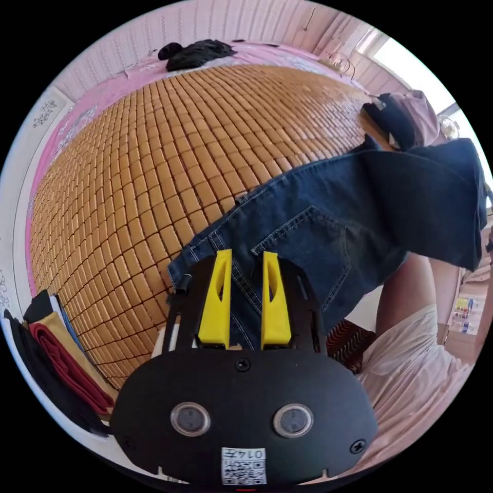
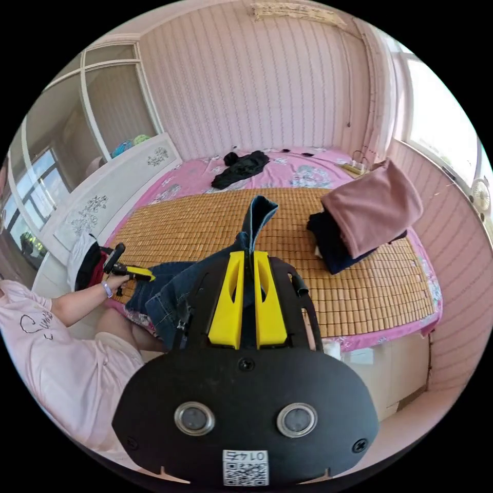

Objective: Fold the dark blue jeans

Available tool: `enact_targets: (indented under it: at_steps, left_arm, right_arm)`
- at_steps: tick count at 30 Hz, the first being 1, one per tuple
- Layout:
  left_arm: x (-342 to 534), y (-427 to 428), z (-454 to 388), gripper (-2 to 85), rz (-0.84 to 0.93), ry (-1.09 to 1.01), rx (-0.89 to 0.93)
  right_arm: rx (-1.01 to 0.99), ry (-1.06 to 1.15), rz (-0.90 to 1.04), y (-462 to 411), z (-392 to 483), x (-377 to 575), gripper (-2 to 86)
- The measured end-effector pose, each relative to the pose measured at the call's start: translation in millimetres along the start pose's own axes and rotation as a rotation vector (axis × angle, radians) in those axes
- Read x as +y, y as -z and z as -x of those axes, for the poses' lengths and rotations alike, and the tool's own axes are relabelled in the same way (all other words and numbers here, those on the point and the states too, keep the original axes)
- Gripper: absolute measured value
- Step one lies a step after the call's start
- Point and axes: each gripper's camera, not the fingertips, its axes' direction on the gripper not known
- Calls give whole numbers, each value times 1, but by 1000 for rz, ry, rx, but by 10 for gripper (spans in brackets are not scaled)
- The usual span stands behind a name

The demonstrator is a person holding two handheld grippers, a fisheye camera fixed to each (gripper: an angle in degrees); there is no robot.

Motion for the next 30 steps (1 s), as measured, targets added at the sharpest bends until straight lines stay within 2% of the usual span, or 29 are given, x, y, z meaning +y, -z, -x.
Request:
enact_targets:
  at_steps: [2, 6, 10, 13, 15, 17, 19, 23, 25, 30]
  left_arm:
    - [1, -1, -16, 38, -33, -105, -58]
    - [3, 24, -5, -4, -71, -110, -42]
    - [27, 109, 41, -9, -341, 36, 57]
    - [78, 178, 69, -9, -572, 91, 13]
    - [117, 201, 85, -9, -637, 134, -24]
    - [166, 197, 112, -9, -582, 251, -35]
    - [198, 168, 132, -9, -490, 350, -32]
    - [248, 94, 164, -8, -267, 544, 73]
    - [255, 75, 166, -8, -183, 566, 69]
    - [271, 75, 174, -8, -221, 621, 97]
  right_arm:
    - [66, -62, -58, 26, -26, -1, 22]
    - [234, -54, -118, 57, -55, -16, 23]
    - [318, -82, -166, 69, -93, -32, 26]
    - [322, -152, -166, 59, -132, -25, 32]
    - [370, -215, -168, 47, -150, -8, 37]
    - [362, -286, -115, 26, -165, 13, 43]
    - [232, -354, 6, -15, -177, 44, 58]
    - [86, -377, 174, -80, -167, 76, 79]
    - [50, -367, 227, -111, -156, 80, 97]
    - [-36, -394, 242, -151, -146, 59, 126]
